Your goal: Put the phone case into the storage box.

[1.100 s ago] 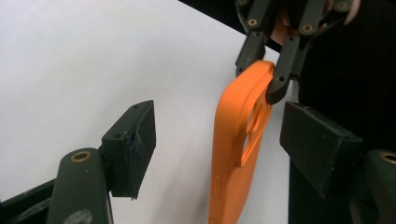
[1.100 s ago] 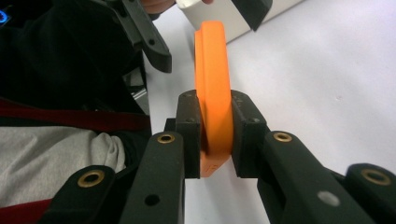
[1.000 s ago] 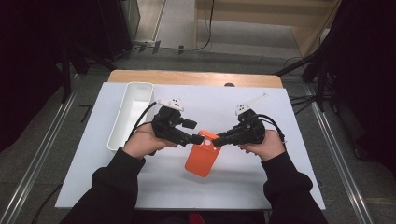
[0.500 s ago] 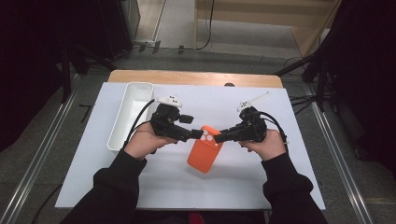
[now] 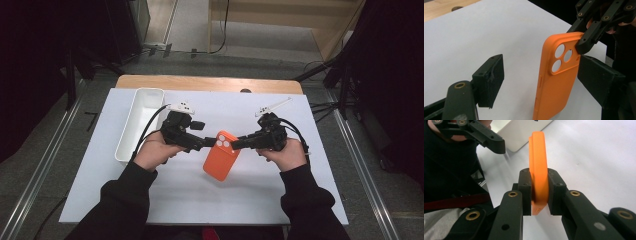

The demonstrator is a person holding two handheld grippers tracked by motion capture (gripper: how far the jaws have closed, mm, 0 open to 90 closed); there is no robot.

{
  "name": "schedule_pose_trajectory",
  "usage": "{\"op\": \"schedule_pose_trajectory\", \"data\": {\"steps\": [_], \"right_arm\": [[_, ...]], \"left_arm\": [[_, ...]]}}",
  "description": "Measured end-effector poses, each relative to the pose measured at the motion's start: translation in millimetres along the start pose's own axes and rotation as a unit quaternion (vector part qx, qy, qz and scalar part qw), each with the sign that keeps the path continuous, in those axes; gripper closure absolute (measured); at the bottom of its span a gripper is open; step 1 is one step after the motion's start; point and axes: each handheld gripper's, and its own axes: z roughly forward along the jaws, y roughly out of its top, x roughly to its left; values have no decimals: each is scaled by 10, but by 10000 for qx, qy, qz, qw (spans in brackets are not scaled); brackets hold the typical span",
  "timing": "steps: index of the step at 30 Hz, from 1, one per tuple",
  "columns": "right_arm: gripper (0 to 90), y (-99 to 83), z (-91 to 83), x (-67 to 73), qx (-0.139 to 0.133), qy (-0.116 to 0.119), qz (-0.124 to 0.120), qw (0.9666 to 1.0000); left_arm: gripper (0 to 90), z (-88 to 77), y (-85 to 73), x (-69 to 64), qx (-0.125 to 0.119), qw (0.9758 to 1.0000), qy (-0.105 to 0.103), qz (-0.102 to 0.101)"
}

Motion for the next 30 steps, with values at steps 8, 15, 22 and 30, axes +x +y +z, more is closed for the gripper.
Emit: {"op": "schedule_pose_trajectory", "data": {"steps": [8,15,22,30], "right_arm": [[746,16,-28,17,-144,-285,208,9993],[746,26,-45,2,-220,-483,454,9976],[746,81,-15,6,-257,-737,620,9950],[746,141,15,-20,-304,-850,838,9924]], "left_arm": [[31,50,-8,-5,65,9998,188,32],[56,66,-11,-6,-65,9994,323,-97],[56,93,-19,-41,-86,9989,450,67],[56,151,-54,-67,-150,9981,587,91]]}}
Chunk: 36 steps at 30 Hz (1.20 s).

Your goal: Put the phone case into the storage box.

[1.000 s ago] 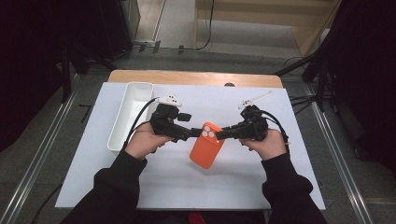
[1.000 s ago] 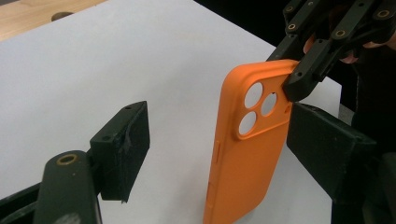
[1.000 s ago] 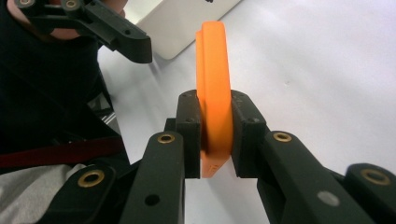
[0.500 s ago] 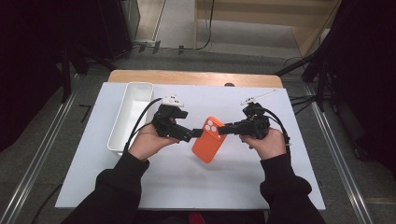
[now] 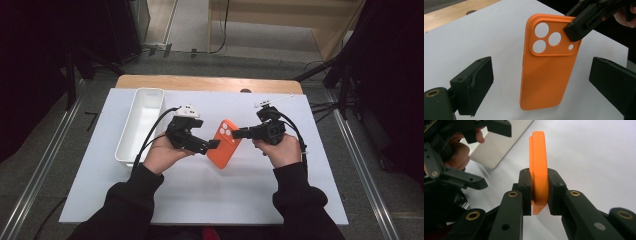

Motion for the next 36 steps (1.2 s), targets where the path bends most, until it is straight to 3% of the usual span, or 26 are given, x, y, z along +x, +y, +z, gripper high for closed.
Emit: {"op": "schedule_pose_trajectory", "data": {"steps": [7,10,14,18,27,31,36], "right_arm": [[747,62,33,-7,30,-50,128,9999],[746,90,59,4,50,-63,159,9998],[746,131,94,20,45,-175,200,9996],[746,173,133,24,24,-177,183,9997],[746,233,197,57,1,-196,72,9998],[746,255,216,60,6,-176,56,9998],[746,255,222,63,30,-174,72,9998]], "left_arm": [[56,4,-6,-34,-74,9998,173,113],[56,13,-10,-46,-74,9998,121,116],[56,15,-14,-56,-112,9996,220,124],[54,27,-22,-68,-141,9992,364,129],[33,69,-37,-96,-91,9990,369,229],[33,87,-35,-115,-87,9980,553,298],[18,97,-34,-127,-177,9970,642,382]]}}
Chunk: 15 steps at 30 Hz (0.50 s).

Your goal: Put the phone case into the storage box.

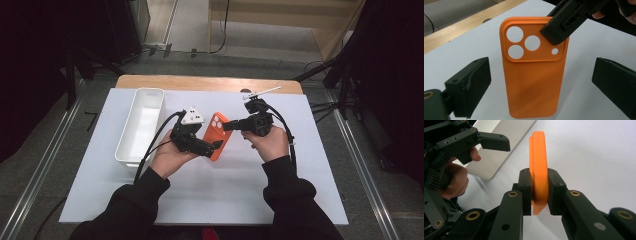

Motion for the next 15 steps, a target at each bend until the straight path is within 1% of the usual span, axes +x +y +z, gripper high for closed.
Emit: {"op": "schedule_pose_trajectory", "data": {"steps": [2,3,7,15], "right_arm": [[746,0,-1,1,-2,4,4,10000],[746,-2,-4,2,-22,10,-3,10000],[746,-6,-17,15,-20,26,15,10000],[746,-14,-23,43,-10,62,-32,10000]], "left_arm": [[18,2,-1,-3,-19,10000,-13,34],[0,6,-1,-10,-57,9999,-9,83],[0,13,9,-20,-159,9998,10,79],[0,62,26,-19,-91,9999,36,54]]}}
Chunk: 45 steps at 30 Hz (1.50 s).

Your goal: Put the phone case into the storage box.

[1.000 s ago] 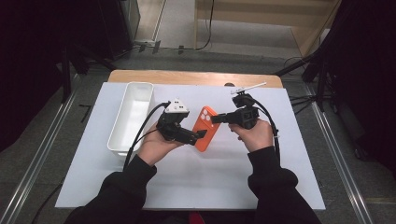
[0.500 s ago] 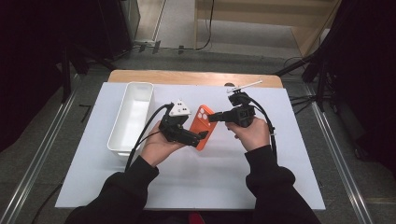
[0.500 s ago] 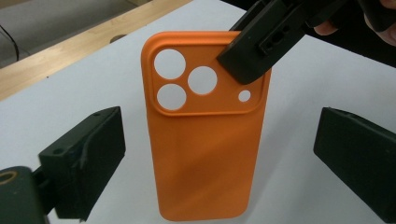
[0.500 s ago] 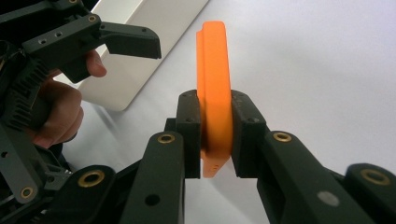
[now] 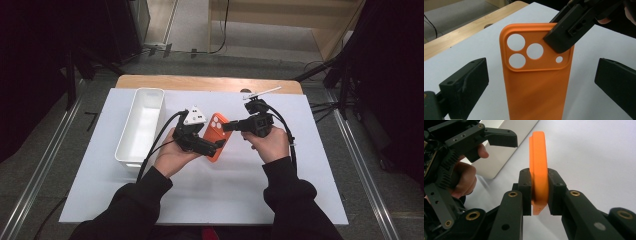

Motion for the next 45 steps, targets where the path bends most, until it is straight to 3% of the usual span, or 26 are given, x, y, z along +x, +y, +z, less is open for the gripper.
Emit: {"op": "schedule_pose_trajectory", "data": {"steps": [6,45], "right_arm": [[746,-5,11,35,16,2,-22,10000],[746,-25,46,132,76,116,-46,9999]], "left_arm": [[0,34,12,-16,42,9999,147,-36],[24,235,-42,-85,86,9994,346,-15]]}}
